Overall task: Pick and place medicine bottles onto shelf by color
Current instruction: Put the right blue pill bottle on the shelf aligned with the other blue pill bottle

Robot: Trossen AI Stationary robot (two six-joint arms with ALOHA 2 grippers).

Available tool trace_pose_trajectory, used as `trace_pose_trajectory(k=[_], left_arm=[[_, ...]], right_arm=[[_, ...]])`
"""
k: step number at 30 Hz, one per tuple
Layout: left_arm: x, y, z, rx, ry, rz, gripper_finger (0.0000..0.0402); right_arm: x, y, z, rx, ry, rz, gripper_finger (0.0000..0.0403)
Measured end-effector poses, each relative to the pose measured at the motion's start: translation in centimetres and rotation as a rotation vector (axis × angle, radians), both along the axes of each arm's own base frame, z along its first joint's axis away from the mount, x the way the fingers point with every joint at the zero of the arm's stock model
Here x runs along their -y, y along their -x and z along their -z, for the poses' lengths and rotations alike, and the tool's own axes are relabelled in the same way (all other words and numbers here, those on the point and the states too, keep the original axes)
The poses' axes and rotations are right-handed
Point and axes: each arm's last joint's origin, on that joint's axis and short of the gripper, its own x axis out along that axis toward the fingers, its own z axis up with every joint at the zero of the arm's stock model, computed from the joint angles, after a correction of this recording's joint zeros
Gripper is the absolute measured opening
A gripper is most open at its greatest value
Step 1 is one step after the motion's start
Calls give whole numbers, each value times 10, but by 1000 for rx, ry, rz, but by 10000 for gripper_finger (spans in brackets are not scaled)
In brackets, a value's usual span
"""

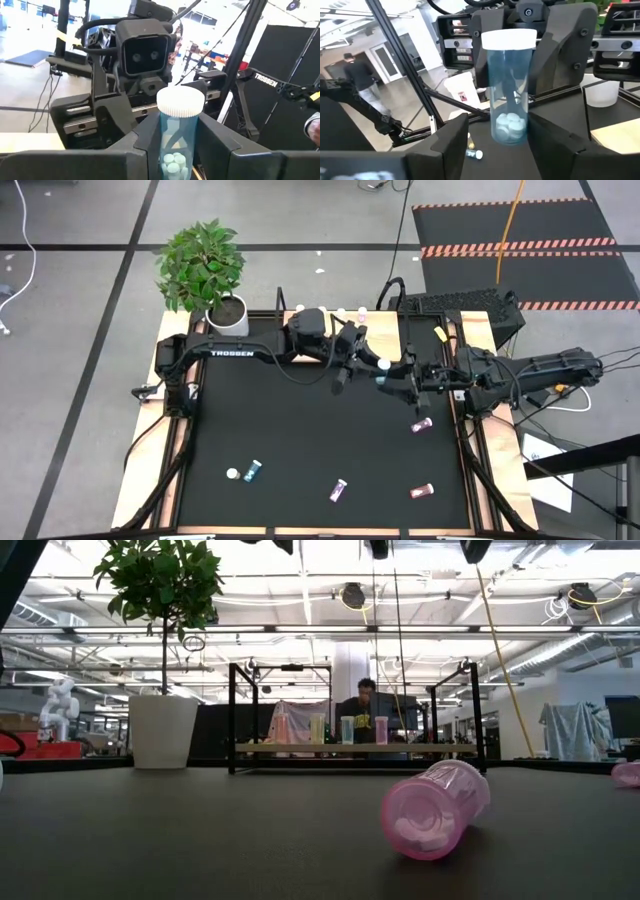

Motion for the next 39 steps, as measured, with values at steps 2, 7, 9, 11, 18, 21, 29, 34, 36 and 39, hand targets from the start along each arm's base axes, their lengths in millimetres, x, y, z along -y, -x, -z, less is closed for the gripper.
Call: trace_pose_trajectory(k=[2, 7, 9, 11, 18, 21, 29, 34, 36, 39], left_arm=[[0, 0, 0, -1, 0, 0, 108], [1, 0, 1, -1, -35, -1, 108], [1, 0, 2, -11, -36, -4, 110], [0, 0, 3, -25, -32, -24, 120], [-8, 0, 14, -137, -22, -109, 215], [-11, 0, 16, -163, -13, -114, 256], [-4, 0, 20, -171, -77, -83, 300], [1, 0, 25, -213, -116, -93, 290], [1, 0, 28, -248, -115, -105, 280], [2, 1, 32, -295, -114, -116, 265]], right_arm=[[0, 0, 0, -2, 0, 3, 171], [0, 0, 1, -9, 1, 6, 121], [0, 0, 2, -16, 3, 8, 104], [1, 0, 3, -28, 6, 14, 93], [7, 1, 17, -175, 50, 101, 105], [7, 3, 23, -235, 90, 117, 108], [8, 6, 34, -353, 166, 110, 104], [8, 6, 34, -359, 173, 108, 106], [8, 6, 34, -359, 170, 109, 105], [8, 6, 34, -361, 158, 111, 105]])
